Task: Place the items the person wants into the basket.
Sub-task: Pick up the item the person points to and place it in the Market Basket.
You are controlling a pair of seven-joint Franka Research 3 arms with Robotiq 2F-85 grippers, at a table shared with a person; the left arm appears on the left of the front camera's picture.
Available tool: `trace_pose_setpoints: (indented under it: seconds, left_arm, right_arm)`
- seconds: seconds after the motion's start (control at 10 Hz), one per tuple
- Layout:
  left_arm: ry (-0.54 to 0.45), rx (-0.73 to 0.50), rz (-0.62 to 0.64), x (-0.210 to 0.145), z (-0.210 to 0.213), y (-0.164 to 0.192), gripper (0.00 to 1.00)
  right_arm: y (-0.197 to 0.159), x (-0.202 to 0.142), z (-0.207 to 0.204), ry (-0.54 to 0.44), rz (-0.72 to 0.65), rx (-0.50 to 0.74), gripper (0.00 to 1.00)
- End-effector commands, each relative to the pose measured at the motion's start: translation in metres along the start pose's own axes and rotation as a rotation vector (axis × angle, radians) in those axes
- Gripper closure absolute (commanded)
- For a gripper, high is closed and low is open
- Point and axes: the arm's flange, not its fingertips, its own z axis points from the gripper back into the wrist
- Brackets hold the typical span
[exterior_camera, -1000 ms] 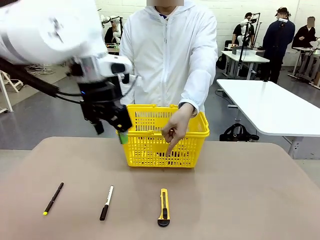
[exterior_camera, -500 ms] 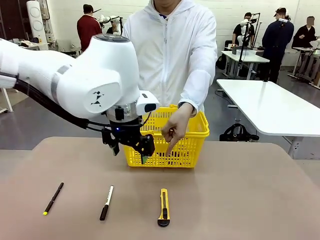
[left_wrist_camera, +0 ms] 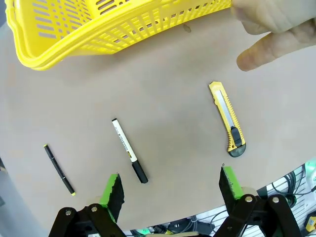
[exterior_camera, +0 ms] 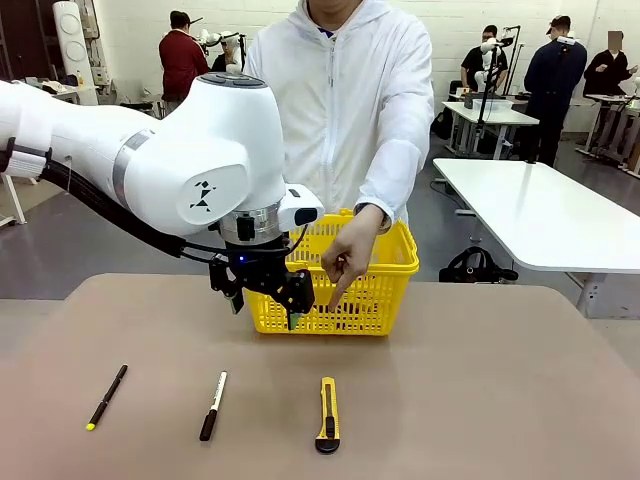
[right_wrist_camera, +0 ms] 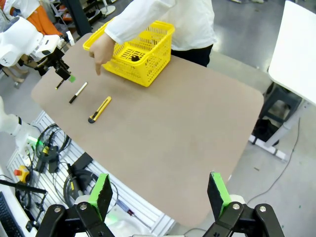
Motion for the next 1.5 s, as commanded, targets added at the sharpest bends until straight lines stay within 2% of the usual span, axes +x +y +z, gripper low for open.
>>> trace_pose_setpoints:
  seconds: [0.0,0.2,0.5,0.8,1.1,1.4]
  left_arm:
    - [-0.01,0.013,0.0,-0.004,0.001,0.002,0.0]
    - [0.0,0.0,0.0,0.0,0.0,0.0,0.0]
    - [0.04,-0.044,0.079,-0.008,-0.039,-0.054,0.0]
    - [0.057,0.021,0.154,-0.013,-0.077,-0.092,0.0]
    - [0.061,0.033,0.268,-0.013,-0.112,-0.106,0.0]
    - [0.03,0.012,0.314,-0.011,-0.13,-0.111,0.0]
  right_arm:
    - [0.001,0.0,-0.001,-0.01,0.012,0.023,0.0]
    - [0.001,0.0,-0.001,-0.01,0.012,0.023,0.0]
    - [0.001,0.0,-0.001,-0.01,0.012,0.023,0.0]
    - [0.001,0.0,-0.001,-0.01,0.012,0.023,0.0]
    - [0.001,0.0,-0.001,-0.01,0.012,0.023,0.0]
    - [0.001,0.0,-0.001,-0.01,0.012,0.023,0.0]
